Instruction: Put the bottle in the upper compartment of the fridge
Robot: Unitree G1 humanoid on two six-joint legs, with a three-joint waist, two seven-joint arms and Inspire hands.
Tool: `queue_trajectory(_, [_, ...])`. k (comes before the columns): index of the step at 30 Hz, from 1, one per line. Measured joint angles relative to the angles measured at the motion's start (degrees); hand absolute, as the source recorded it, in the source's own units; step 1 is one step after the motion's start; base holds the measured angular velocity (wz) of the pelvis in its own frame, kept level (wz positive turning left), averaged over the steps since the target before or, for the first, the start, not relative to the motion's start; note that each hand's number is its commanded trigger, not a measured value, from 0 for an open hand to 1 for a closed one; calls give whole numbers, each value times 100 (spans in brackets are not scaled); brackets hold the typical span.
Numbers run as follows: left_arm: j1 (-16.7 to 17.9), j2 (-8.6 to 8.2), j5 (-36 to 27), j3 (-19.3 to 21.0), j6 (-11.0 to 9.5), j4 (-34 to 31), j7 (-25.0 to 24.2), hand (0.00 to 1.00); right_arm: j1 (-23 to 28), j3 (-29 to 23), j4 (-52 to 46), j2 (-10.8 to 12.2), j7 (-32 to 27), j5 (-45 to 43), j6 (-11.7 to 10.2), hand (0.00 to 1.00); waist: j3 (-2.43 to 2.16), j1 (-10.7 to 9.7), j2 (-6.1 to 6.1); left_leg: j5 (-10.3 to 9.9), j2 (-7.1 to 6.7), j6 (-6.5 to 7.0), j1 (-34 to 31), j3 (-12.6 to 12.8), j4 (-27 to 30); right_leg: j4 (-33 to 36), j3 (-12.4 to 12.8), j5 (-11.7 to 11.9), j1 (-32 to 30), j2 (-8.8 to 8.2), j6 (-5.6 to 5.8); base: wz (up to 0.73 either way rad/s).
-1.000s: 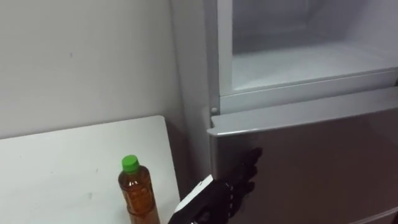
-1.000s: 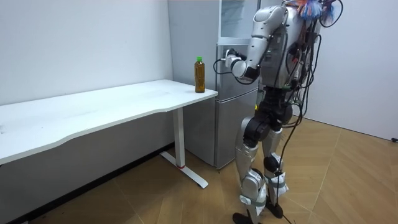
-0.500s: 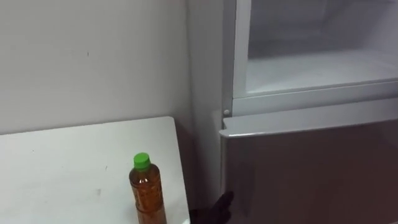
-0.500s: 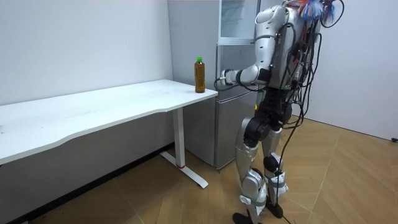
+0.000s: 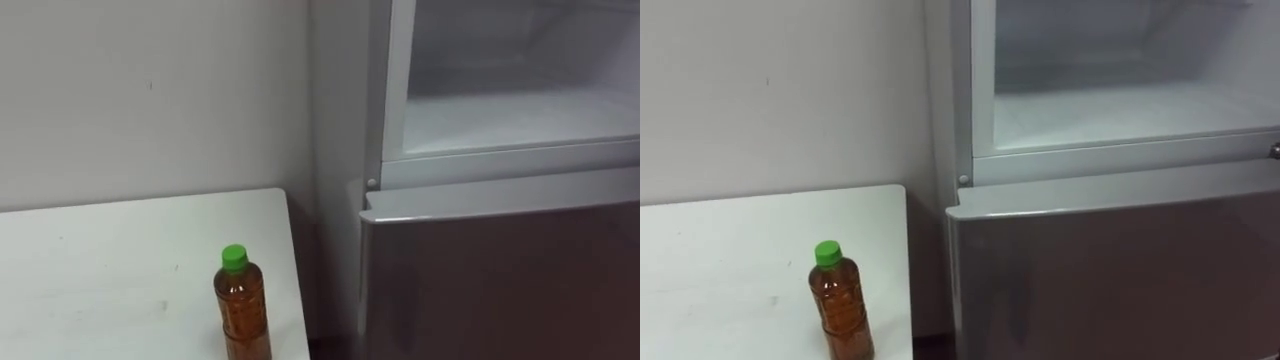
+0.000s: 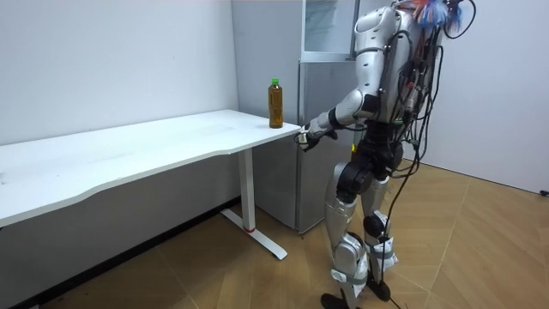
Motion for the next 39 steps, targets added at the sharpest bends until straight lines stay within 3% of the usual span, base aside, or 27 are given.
queue_trajectory(4, [115,6,73,190,-209,382,63,0,1,-2,-43,-15,42,-95,-69,0,-6,2,-22,0,-4,0,1,-4,-7,-4,-5,-1,2,-4,0,0])
queue_trajectory(8, [130,-48,149,282,-447,1241,248,0,29,9,-26,-15,32,-87,-135,0,-17,77,-43,-1,-8,-1,35,-2,-22,-4,5,-1,22,-4,1,-2])
queue_trajectory(13, [295,-58,240,306,-503,1794,486,0,149,31,-11,3,-7,-70,-165,0,-22,183,-42,-5,-7,-6,38,-34,-24,-3,10,-1,21,-1,1,0])
queue_trajectory(21, [348,-230,409,909,-942,2926,866,0,355,-18,-17,22,-53,-144,-361,0,-20,312,-16,-7,-14,-10,52,-63,-34,-6,17,-24,17,-2,-1,0])
queue_trajectory(23, [347,-263,505,1189,-968,3270,995,0,370,-110,2,28,-30,-302,-396,0,-24,306,-7,-7,-16,-10,52,-66,-36,-6,17,-23,16,-2,-2,0])
queue_trajectory(28, [322,-306,504,1434,-1016,4013,1357,0,378,-214,84,34,-31,-357,-406,0,-20,302,21,-8,-23,-10,57,-83,-37,-5,4,-22,60,-2,0,2])
queue_trajectory(36, [457,-372,651,1802,-1015,4344,2001,0,441,-266,109,69,-95,-372,-387,0,-41,318,2,-9,-38,-13,75,-145,-50,-75,-50,-29,133,1,7,4])
queue_trajectory(39, [592,-368,1631,2090,-758,4723,2473,0,446,-420,108,99,-100,-493,-270,0,-61,333,-29,-29,-41,-30,171,-141,-74,-102,-17,-32,251,12,13,0])
